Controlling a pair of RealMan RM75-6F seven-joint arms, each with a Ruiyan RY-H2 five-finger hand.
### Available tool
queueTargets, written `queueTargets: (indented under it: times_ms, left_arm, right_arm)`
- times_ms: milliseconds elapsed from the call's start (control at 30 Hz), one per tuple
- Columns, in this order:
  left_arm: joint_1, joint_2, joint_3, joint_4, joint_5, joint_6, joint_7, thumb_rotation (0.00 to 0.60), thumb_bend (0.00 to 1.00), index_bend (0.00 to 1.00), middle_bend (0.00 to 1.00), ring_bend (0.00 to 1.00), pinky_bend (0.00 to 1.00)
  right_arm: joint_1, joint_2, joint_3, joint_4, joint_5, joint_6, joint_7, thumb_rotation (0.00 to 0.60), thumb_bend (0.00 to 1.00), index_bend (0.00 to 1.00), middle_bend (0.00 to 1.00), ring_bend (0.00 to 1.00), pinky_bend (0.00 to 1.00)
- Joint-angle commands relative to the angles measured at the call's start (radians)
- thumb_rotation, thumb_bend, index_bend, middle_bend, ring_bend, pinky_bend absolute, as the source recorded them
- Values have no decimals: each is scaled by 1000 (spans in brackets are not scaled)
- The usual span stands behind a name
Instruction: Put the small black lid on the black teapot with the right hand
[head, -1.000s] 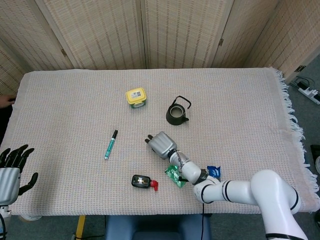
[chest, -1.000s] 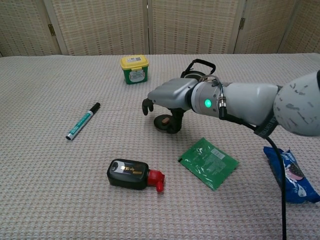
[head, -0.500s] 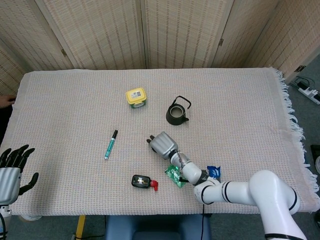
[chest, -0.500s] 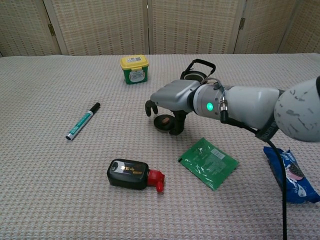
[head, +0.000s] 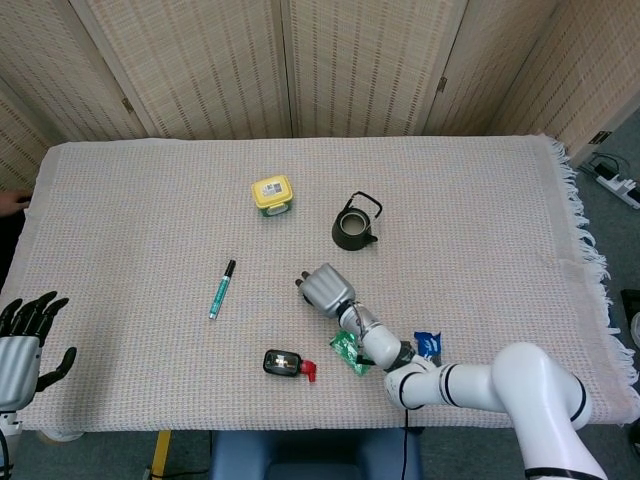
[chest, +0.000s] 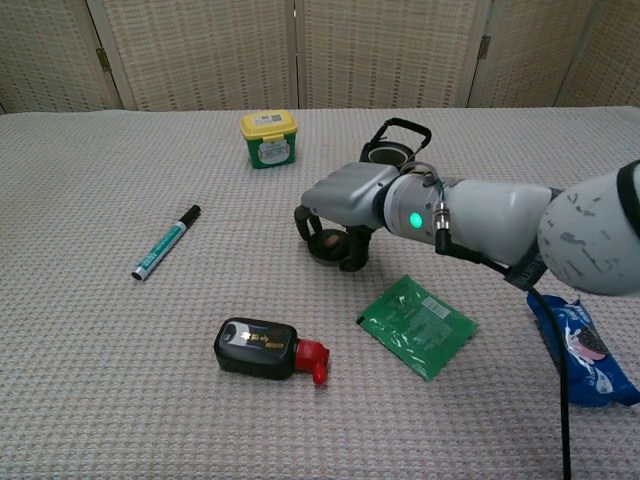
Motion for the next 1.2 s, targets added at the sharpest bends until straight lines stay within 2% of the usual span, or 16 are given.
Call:
queueTargets:
  times_ms: [33, 233, 433, 800, 1000, 1200]
  left_arm:
    - [0, 0, 1, 1, 0, 0, -1, 600, 327, 133, 89, 121, 81]
    - [0, -1, 1, 4, -1, -2, -5, 600, 326, 134, 89, 121, 82]
    - [-1, -1, 2, 3, -3, -7, -7, 600, 326, 133, 89, 121, 83]
    - [-7, -2, 4, 0, 5, -14, -3, 600, 327, 134, 89, 125, 81]
    - [-10, -3, 3, -6, 6, -16, 6, 600, 327, 138, 89, 125, 74]
    - [-14, -5, 4, -17, 5, -22, 22, 600, 327, 138, 89, 124, 74]
  right_arm:
    - [0, -5, 2, 4, -5, 5, -1, 600, 326, 322, 331, 855, 773]
    - [-5, -15, 2, 15, -13, 22, -9, 600, 326, 394, 381, 872, 794]
    - [-11, 2, 10, 0, -17, 31, -11, 600, 327, 411, 393, 876, 795]
    - [-39, 153, 67, -84, -18, 81, 32, 600, 326, 427, 403, 881, 795]
    - [-46, 211, 90, -52, 10, 77, 46, 600, 327, 430, 403, 882, 795]
    - [-41, 205, 97, 25, 30, 40, 64, 600, 326, 431, 403, 880, 795]
